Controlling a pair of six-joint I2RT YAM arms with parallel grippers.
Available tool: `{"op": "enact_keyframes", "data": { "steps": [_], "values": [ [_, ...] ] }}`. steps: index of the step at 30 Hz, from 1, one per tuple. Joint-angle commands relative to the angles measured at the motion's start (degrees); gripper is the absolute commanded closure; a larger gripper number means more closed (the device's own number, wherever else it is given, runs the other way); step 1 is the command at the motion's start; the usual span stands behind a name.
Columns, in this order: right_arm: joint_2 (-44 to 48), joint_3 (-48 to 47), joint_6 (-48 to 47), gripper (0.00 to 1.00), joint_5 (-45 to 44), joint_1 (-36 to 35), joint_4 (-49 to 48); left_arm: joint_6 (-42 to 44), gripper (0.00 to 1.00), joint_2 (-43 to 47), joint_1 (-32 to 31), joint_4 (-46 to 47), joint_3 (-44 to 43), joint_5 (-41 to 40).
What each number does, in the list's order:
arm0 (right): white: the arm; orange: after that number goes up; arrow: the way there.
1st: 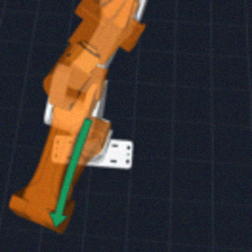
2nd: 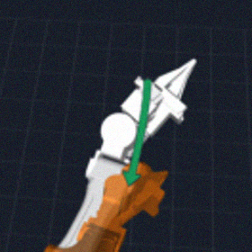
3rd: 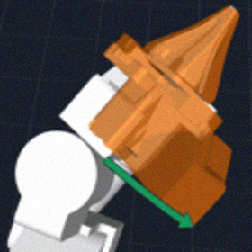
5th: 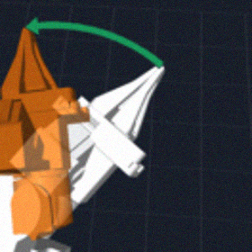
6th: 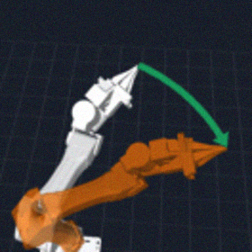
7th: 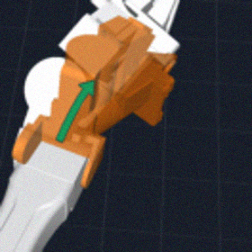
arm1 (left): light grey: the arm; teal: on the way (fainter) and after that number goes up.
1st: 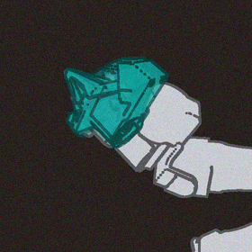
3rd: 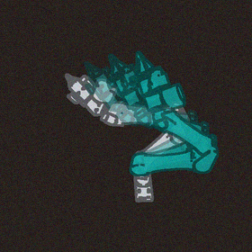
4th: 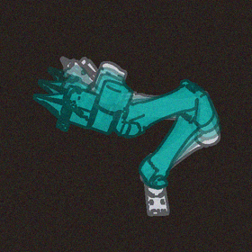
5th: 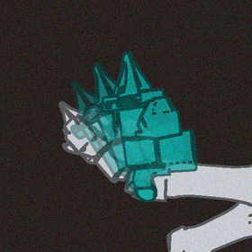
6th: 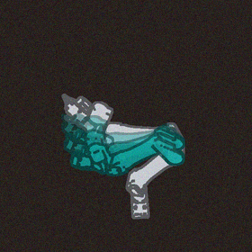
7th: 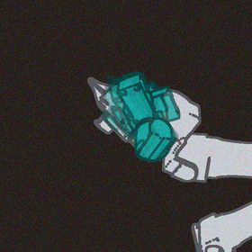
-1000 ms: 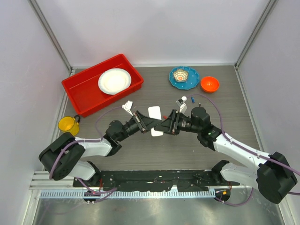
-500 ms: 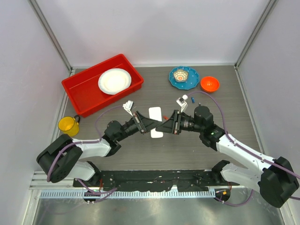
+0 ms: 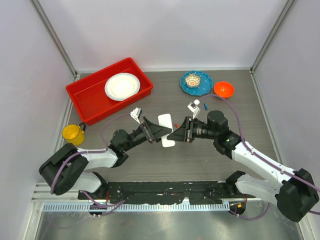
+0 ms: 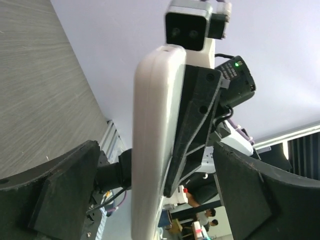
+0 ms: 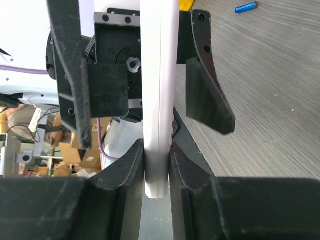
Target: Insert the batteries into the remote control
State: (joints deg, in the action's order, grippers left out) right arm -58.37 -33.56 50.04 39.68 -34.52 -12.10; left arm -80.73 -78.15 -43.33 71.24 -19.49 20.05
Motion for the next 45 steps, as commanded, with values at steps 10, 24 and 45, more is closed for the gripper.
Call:
{"op": "enact_keyframes", "data": {
  "steps": [10,24,45],
  "values": [
    [-5.6,-25.9,-26.2,0.99,-59.1,-3.0,52.1,4.7,0.0,21.7,7.6,-27.8,4.7,-15.4],
    [-43.1,-50.0,-31.5,0.99,-76.3,-15.9,50.7,15.0,0.0,65.1,7.6,-93.3,1.2,-35.6],
    [-66.1,-63.2,-35.9,0.79,-71.3,-23.3,59.4,17.5,0.0,72.6,7.6,-99.8,1.6,-36.2]
  ]
}}
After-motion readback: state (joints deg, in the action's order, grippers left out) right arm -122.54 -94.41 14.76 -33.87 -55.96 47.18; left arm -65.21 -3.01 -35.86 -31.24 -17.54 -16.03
